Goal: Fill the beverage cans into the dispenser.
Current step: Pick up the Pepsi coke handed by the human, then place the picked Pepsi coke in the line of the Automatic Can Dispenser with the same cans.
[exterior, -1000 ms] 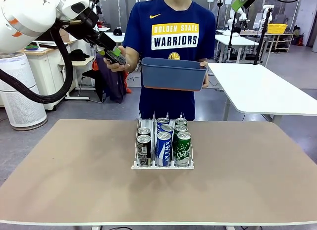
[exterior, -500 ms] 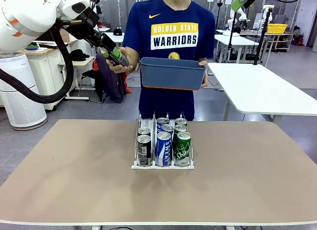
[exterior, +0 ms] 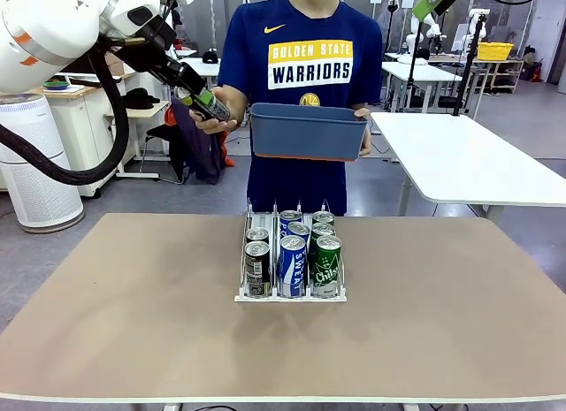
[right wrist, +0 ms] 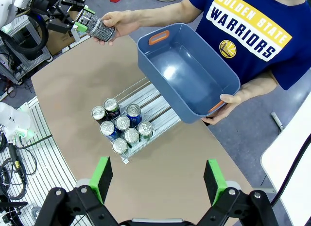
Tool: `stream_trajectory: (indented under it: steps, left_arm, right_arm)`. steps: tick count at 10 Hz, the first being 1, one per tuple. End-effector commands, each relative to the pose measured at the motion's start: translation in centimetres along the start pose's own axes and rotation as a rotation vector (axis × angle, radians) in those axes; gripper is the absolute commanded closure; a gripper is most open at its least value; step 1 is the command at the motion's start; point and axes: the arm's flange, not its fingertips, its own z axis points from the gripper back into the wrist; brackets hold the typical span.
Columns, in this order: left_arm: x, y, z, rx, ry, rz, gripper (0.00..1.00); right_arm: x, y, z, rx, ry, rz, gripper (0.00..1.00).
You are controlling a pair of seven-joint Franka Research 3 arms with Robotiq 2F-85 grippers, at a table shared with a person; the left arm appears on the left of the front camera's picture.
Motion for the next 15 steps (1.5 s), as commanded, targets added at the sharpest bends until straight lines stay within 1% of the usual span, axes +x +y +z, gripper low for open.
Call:
stream_trajectory:
  steps: [1, 5, 6, 7, 15]
  left_arm:
    - [-0.45, -0.19, 0.34, 0.022, 0.037, 0.009, 1.00]
    - [-0.60, -0.27, 0.51, 0.032, 0.040, -0.009, 1.00]
    - [-0.40, -0.18, 0.45, 0.069, 0.032, 0.034, 0.87]
    - [-0.04, 0.04, 0.17, 0.029, 0.029, -0.006, 0.87]
    - [-0.04, 0.04, 0.17, 0.029, 0.029, -0.006, 0.87]
  right_arm:
    - [-0.05, 0.05, -0.03, 0.004, -0.001, 0.001, 0.00]
    - [-0.05, 0.05, -0.03, 0.004, -0.001, 0.001, 0.00]
    - [-0.05, 0.05, -0.03, 0.004, -0.001, 0.001, 0.00]
    - [-0.05, 0.05, -0.03, 0.004, -0.001, 0.001, 0.00]
    - [-0.05, 0.05, -0.03, 0.004, -0.001, 0.001, 0.00]
